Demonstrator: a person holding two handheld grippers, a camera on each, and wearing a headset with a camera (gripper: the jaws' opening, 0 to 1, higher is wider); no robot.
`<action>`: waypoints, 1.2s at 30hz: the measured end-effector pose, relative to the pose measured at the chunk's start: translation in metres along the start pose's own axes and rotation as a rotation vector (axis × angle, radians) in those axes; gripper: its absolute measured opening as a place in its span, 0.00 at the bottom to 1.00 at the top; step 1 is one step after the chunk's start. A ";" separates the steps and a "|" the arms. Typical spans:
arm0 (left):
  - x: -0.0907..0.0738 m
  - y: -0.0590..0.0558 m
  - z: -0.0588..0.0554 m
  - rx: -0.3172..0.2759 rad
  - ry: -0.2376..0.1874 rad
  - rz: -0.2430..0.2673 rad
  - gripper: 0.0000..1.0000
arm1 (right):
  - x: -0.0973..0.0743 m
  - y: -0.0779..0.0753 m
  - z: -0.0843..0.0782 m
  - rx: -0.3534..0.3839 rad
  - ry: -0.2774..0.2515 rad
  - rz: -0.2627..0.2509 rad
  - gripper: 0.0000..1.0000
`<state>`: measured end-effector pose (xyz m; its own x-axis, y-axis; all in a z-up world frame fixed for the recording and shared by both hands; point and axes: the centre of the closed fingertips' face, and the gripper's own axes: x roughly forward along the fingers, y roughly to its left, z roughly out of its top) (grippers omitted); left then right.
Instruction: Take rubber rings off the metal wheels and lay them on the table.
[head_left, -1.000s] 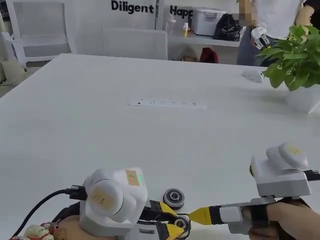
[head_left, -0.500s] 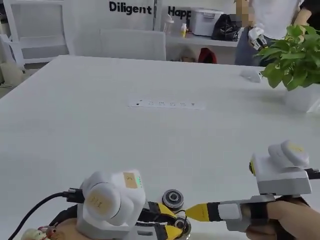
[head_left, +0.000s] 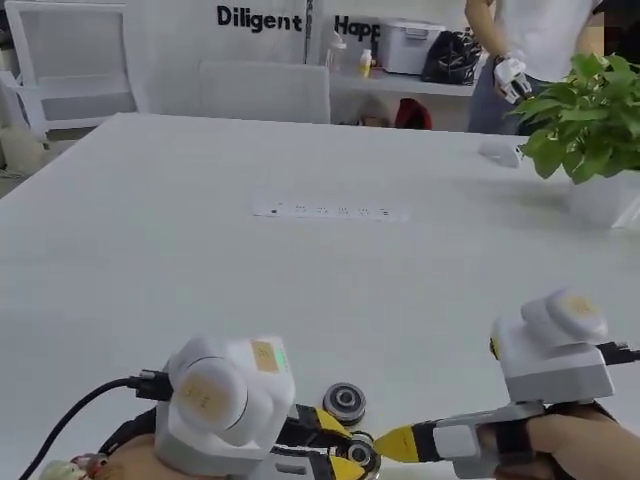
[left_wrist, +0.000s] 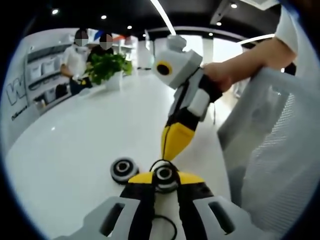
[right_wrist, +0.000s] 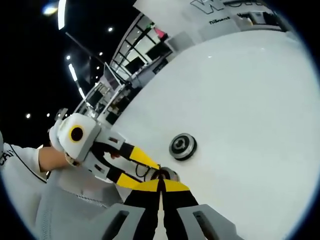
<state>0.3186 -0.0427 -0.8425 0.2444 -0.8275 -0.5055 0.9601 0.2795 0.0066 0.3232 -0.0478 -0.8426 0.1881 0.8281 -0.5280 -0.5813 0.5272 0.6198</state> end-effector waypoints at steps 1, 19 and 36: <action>-0.001 0.000 0.002 -0.002 -0.005 -0.001 0.19 | 0.000 0.000 0.000 0.000 0.001 0.000 0.00; -0.017 -0.005 0.042 0.045 -0.115 -0.033 0.39 | -0.007 -0.006 0.008 0.020 -0.052 -0.019 0.00; -0.042 -0.005 0.045 0.149 -0.083 -0.081 0.49 | -0.014 -0.007 0.021 0.048 -0.120 -0.012 0.00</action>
<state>0.3098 -0.0310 -0.7828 0.1694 -0.8833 -0.4371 0.9852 0.1400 0.0991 0.3412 -0.0591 -0.8276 0.2899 0.8373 -0.4635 -0.5408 0.5429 0.6425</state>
